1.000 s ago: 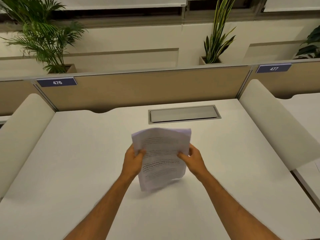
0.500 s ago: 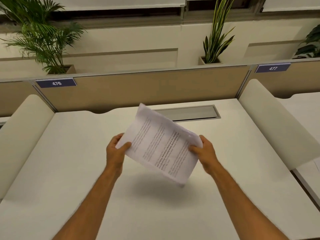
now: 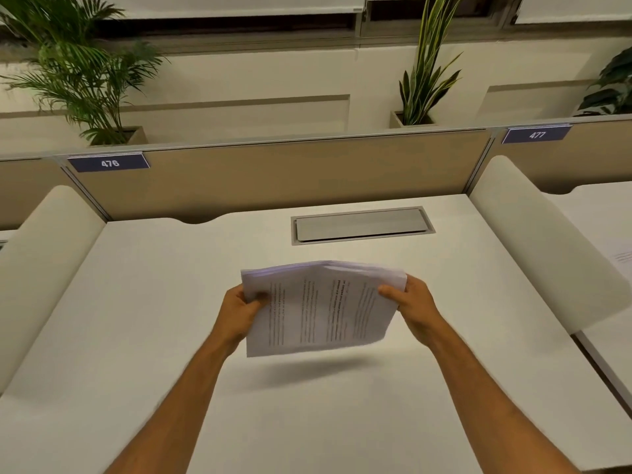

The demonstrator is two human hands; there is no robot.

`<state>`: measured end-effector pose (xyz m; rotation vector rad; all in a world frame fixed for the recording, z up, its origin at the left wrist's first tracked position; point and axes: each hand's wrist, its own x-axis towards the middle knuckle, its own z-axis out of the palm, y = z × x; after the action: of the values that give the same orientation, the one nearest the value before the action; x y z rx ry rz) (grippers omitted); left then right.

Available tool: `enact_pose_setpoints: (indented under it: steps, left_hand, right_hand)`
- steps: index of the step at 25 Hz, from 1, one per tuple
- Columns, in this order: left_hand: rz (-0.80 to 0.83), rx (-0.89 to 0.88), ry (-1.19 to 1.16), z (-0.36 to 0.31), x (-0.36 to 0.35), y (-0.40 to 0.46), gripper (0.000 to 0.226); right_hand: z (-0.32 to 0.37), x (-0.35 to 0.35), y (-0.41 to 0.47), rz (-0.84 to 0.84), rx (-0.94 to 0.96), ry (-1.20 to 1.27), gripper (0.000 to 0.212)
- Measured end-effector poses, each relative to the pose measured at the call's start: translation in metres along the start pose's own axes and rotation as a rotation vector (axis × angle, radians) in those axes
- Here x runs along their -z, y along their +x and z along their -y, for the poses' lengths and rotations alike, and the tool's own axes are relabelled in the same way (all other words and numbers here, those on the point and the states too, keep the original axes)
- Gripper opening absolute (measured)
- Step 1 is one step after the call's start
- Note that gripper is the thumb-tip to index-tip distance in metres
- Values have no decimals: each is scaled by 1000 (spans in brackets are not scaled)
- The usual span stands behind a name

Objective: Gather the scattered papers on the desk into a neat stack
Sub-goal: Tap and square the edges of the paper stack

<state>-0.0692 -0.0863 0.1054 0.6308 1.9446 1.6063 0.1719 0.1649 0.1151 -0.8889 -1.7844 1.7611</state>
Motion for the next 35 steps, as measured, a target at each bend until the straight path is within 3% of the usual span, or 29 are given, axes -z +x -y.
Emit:
enact_pose_setpoints:
  steps: [3, 7, 10, 11, 14, 16, 18, 20, 21, 23, 24, 25, 26, 28, 32, 35]
  left_hand:
    - [-66, -43, 77, 12, -8, -8, 18]
    - [-9, 28, 147, 47, -12, -17, 32]
    - [3, 65, 234, 60, -11, -16, 23]
    - [-13, 57, 257, 57, -11, -13, 21]
    - [-43, -134, 358, 26, -13, -5, 35]
    - [47, -362, 432, -2, -18, 2, 22]
    - [128, -552, 529, -33, -26, 7, 20]
    - [10, -700, 650, -51, -33, 15, 29]
    - [-139, -693, 712, -52, -33, 20, 38]
    - [-378, -408, 594, -48, -25, 22, 78]
    - [-371, -219, 424, -45, -21, 21, 90]
    - [-279, -63, 267, -39, -19, 21, 87]
    - [-137, 23, 121, -34, -18, 20, 70]
    - [9, -1, 132, -27, -20, 20, 40]
    - [-109, -145, 169, -26, -28, 16, 57]
    - [-127, -206, 192, -18, -34, 16, 53]
  right_hand:
    - [-15, -1, -9, -24, -28, 5, 25]
    - [-40, -6, -21, -4, -122, -90, 29]
    - [-44, -11, -22, 47, -175, -158, 33]
    - [-36, -13, -19, 9, -142, -194, 36]
    - [-5, -28, -6, -113, 109, -520, 77]
    - [17, -50, 0, 27, 289, -806, 93]
    - [31, -74, 3, 229, 323, -824, 67]
    - [38, -81, 8, 195, 349, -692, 22]
    - [40, -80, 9, 130, 328, -600, 18]
    - [41, -71, 11, 58, 209, -374, 17]
    - [41, -66, 11, 57, 158, -249, 19]
    - [39, -61, 11, 72, 125, -147, 23]
    - [38, -58, 11, 91, 99, -75, 27]
    - [35, -55, 12, 99, 76, -43, 27]
    - [23, -57, 14, 31, 99, -113, 25]
    - [9, -56, 16, -2, 99, -102, 25]
